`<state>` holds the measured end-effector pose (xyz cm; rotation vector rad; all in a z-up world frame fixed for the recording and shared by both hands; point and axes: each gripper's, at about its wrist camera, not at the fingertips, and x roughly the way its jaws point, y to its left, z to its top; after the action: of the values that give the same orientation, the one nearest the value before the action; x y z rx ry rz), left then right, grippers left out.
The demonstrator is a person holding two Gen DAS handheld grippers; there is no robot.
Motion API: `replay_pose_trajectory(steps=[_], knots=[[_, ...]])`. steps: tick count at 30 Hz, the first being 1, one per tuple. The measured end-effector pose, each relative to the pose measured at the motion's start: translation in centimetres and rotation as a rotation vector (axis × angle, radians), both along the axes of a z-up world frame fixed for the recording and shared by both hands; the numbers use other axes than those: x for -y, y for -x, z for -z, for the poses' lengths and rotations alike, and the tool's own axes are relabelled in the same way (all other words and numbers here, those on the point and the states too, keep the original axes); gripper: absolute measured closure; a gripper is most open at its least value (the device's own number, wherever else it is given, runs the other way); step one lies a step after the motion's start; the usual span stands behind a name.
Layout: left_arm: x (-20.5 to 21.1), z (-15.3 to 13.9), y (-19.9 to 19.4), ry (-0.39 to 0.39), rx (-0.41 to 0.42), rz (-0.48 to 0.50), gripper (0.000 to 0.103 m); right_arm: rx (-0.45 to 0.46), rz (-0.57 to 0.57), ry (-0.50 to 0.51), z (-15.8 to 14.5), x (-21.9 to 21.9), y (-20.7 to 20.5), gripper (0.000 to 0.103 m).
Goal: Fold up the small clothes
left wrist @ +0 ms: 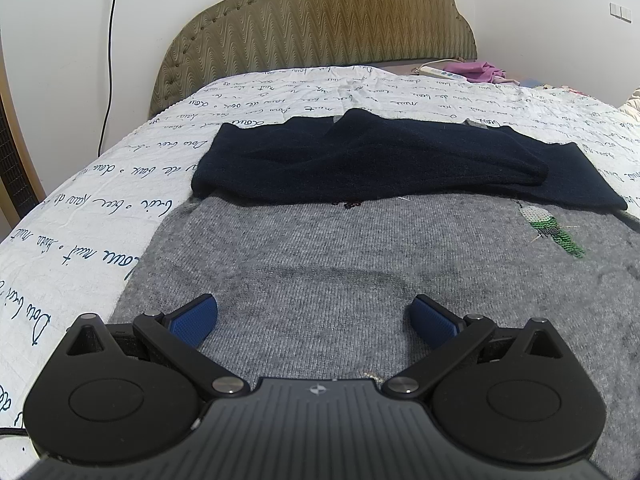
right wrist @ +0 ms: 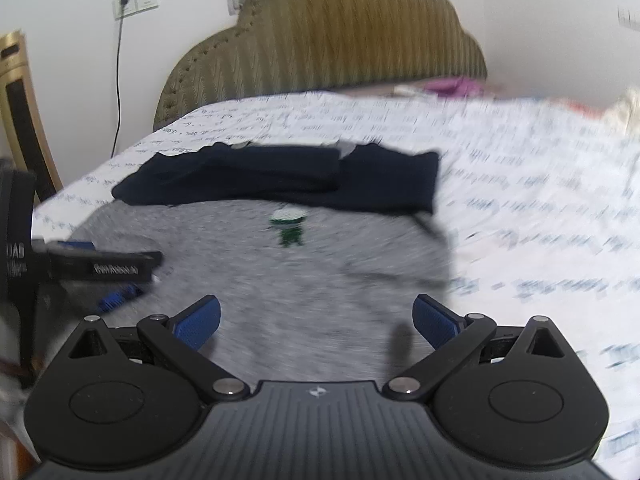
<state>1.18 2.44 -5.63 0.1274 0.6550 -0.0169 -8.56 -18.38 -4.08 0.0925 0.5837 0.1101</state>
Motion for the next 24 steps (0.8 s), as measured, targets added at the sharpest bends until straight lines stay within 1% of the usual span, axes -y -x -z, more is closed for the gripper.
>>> replay_pose_trajectory(steps=[1,3,10,13,15,16,18,20,22,24], knots=[[0.0,0.0,0.0,0.000,0.000,0.000,0.001,0.017,-0.004,0.032,0.0,0.3,0.6,0.000],[0.0,0.0,0.0,0.000,0.000,0.000,0.001,0.031,-0.011,0.041,0.0,1.4,1.5,0.000],[0.2,0.0,0.0,-0.004,-0.001,-0.001,0.001,-0.023,0.005,-0.109,0.8,6.5,4.0,0.000],[-0.1,-0.4,0.1,0.026,-0.033,0.003,0.001,-0.076,-0.002,-0.147,1.2,7.4,4.7,0.000],[-0.3,-0.7,0.2,0.009,-0.054,0.055,0.001,-0.097,-0.026,-0.171,1.6,7.4,5.2,0.000],[-0.5,-0.9,0.4,0.016,-0.053,0.048,0.001,-0.102,-0.033,-0.175,1.6,7.4,5.3,0.000],[-1.3,-1.4,1.8,0.060,-0.038,0.030,0.008,-0.122,-0.049,-0.168,1.8,7.0,5.5,0.000],[-2.6,-2.2,3.6,0.105,-0.024,0.037,0.005,-0.131,-0.069,-0.150,1.9,6.6,5.8,0.000],[-3.9,-2.8,5.3,0.106,-0.033,0.066,0.005,-0.136,-0.093,-0.140,1.8,6.3,6.3,0.000],[-5.7,-3.4,7.1,0.083,-0.038,0.088,0.004,-0.132,-0.110,-0.151,1.6,6.6,6.9,0.000]])
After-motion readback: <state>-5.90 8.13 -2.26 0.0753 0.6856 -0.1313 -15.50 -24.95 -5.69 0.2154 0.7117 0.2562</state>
